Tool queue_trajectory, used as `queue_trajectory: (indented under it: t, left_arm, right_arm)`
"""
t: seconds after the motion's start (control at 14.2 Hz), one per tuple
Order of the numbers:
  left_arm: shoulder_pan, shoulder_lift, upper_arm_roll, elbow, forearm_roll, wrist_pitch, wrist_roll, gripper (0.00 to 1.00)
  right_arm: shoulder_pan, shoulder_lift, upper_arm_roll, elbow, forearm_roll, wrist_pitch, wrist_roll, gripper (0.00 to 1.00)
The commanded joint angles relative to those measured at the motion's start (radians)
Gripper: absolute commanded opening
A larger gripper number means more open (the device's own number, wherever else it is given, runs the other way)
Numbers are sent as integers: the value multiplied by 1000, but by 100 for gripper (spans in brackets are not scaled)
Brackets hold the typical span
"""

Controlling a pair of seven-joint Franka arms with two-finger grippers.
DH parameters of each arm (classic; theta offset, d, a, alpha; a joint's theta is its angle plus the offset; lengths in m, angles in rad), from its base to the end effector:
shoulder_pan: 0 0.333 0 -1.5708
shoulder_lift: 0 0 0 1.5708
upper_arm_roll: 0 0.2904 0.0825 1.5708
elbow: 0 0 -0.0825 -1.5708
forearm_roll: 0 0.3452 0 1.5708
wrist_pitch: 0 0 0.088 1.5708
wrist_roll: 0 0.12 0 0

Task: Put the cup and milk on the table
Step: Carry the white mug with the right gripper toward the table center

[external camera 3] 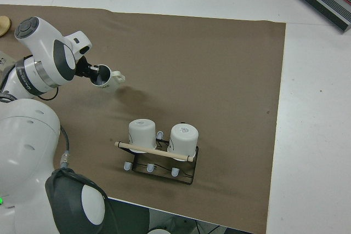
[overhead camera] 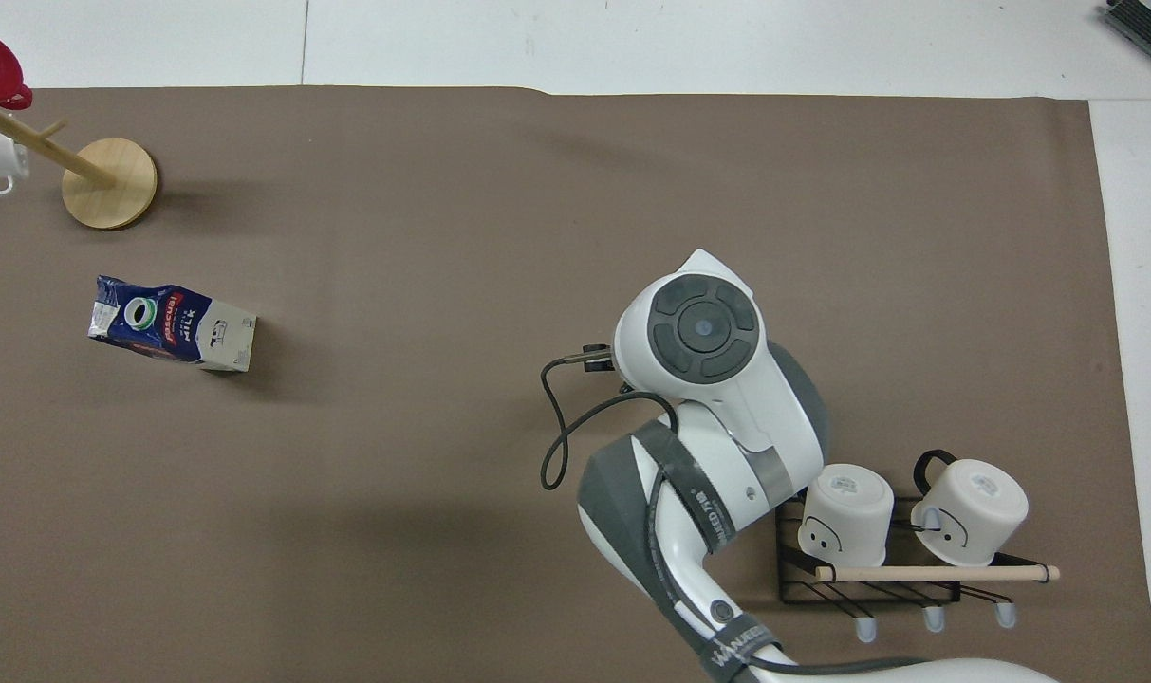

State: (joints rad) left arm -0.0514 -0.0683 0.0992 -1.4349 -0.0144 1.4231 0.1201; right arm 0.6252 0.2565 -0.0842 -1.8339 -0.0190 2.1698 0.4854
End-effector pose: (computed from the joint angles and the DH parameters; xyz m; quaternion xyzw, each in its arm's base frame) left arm 0.4780 0.0231 0.6642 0.9989 -0.0374 0.0289 0.0081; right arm 0.5060 0.3060 0.3811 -0.9984 -0.0346 -0.0441 0.0034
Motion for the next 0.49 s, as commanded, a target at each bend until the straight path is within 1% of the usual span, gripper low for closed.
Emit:
queue_trajectory:
  t: [0.0, 0.07, 0.28, 0.42]
  left_arm:
    - [-18, -24, 11, -24, -1, -4, -8, 100]
    - [-18, -24, 11, -24, -1, -4, -8, 100]
    - [-18, -24, 11, -24, -1, -4, -8, 100]
    - [-18, -24, 11, -24, -1, -4, -8, 100]
  right_arm:
    - [23, 49, 1, 30, 5, 38, 10, 0]
    - [30, 55, 1, 30, -1, 39, 10, 0]
    - [68, 98, 1, 28, -1, 99, 12, 0]
    - [68, 98, 1, 28, -4, 104, 10, 0]
